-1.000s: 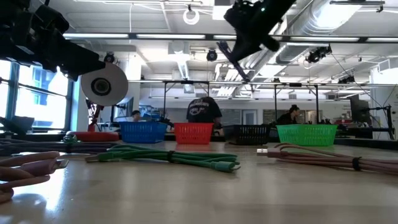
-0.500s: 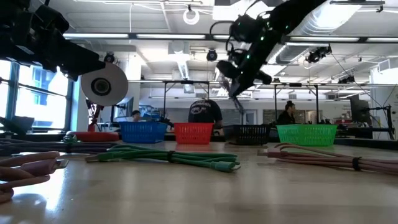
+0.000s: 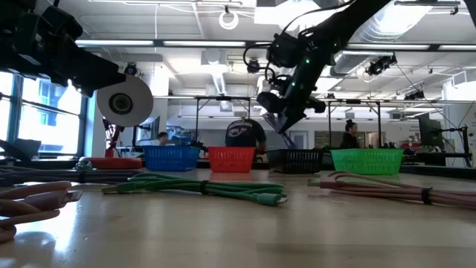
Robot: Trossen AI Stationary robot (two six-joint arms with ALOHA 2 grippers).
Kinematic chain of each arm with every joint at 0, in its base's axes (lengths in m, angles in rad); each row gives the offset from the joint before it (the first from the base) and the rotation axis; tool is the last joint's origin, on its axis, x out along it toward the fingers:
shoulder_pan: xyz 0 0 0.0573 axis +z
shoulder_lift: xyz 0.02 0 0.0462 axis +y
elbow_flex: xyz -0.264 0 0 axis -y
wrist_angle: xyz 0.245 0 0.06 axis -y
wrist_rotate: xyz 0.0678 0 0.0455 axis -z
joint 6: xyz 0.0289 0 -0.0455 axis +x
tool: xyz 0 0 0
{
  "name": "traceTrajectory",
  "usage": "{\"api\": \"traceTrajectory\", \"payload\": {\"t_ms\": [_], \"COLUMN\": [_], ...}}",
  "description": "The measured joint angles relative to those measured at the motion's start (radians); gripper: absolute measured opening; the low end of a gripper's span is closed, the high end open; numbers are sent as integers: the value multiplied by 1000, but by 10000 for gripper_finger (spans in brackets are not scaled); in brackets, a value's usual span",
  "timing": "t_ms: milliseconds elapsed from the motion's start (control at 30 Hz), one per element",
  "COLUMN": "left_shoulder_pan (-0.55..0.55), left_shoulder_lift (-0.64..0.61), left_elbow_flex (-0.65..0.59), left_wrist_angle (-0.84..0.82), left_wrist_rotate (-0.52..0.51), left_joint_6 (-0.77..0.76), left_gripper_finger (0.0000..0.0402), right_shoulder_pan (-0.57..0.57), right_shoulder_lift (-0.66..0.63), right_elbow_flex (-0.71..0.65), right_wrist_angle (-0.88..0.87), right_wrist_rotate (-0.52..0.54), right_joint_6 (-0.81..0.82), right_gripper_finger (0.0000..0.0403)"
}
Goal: Pick & Place USB Port
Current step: Put the right violet charger cable into the black bin
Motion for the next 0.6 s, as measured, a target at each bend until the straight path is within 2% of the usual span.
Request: {"api": "traceTrajectory", "payload": {"t_ms": [233,467,600], "left_shoulder_pan": [0,0,0], "left_shoulder_lift": [0,0,0], "left_elbow_flex": [0,0,0], "left_wrist_angle": [0,0,0], "left_wrist_rotate": [0,0,0], "left_joint_6": [0,0,0], "left_gripper_finger": [195,195,195], "right_shoulder_pan": [33,35,35], "right_shoulder_lift": [-2,-2,-2], "right_elbow_flex": [0,0,0], "right_wrist_angle": [-36,-78,-86], "right_wrist_rotate": [29,21,19], "right_joint_6": [24,37,46], "right_gripper_finger": [12,82,106]}}
